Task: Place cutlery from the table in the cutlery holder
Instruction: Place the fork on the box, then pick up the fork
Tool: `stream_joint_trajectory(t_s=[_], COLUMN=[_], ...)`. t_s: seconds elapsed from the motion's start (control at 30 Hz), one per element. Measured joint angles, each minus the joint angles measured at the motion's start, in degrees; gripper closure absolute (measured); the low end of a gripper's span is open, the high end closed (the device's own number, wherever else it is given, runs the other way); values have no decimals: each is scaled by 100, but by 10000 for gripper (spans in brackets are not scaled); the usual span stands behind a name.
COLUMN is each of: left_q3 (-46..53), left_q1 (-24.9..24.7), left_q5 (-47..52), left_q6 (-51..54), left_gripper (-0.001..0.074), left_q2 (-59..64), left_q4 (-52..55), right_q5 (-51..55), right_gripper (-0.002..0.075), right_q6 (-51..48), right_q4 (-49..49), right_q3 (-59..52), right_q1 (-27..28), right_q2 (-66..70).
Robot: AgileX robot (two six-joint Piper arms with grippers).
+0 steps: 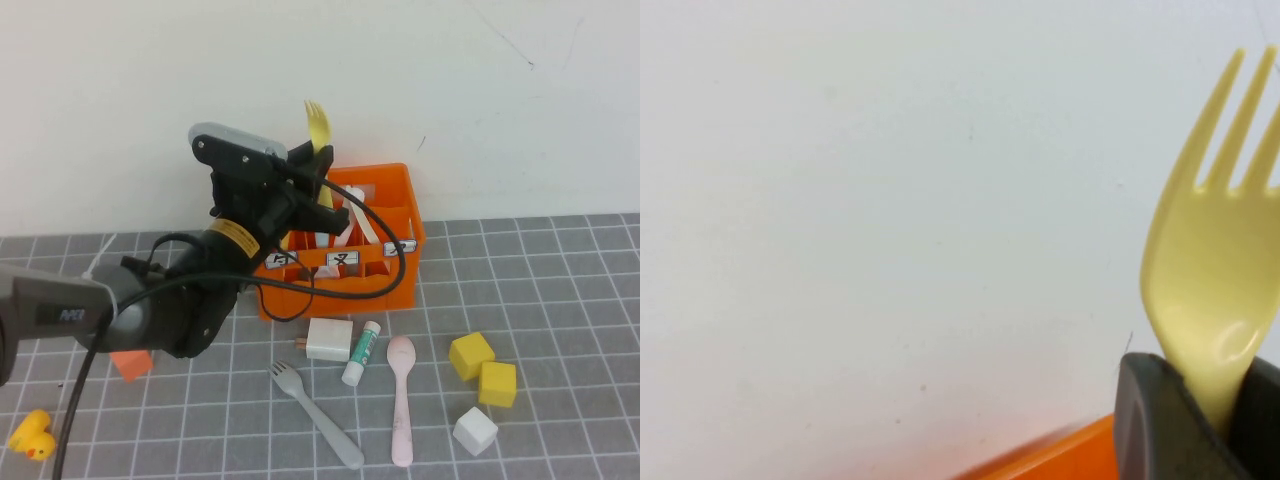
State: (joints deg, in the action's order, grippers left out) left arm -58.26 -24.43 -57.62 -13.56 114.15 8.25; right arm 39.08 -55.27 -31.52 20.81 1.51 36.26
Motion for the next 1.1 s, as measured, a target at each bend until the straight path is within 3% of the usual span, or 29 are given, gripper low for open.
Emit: stream_joint_trajectory(t_s=[0.17, 0.37, 0.43, 0.57, 0.7, 0.87, 1.1], left_q3=[0, 0, 0, 0, 0, 0, 0], left_q1=[0, 0, 0, 0, 0, 0, 0], left_q5=[202, 818, 818, 918, 1630, 3864, 7380], left_q6=[78, -333, -333, -289, -217, -462, -1436], left_gripper=[617, 373, 356, 413, 521, 694, 731], left_q2=[22, 22, 11, -272, -1006, -2165, -3188], left_q4=[80, 268, 268, 463, 530, 456, 96], right_q5=[0, 0, 0, 0, 0, -30, -33], right_gripper=[729, 729, 729, 729, 729, 729, 729], right_q6=[0, 0, 0, 0, -11, -11, -141], right_q4=[0, 0, 0, 0, 0, 0, -143], right_q3=[-20, -20, -20, -20, -20, -20, -20], right_q1=[0, 0, 0, 0, 0, 0, 0], right_q2=[0, 0, 0, 0, 0, 0, 0])
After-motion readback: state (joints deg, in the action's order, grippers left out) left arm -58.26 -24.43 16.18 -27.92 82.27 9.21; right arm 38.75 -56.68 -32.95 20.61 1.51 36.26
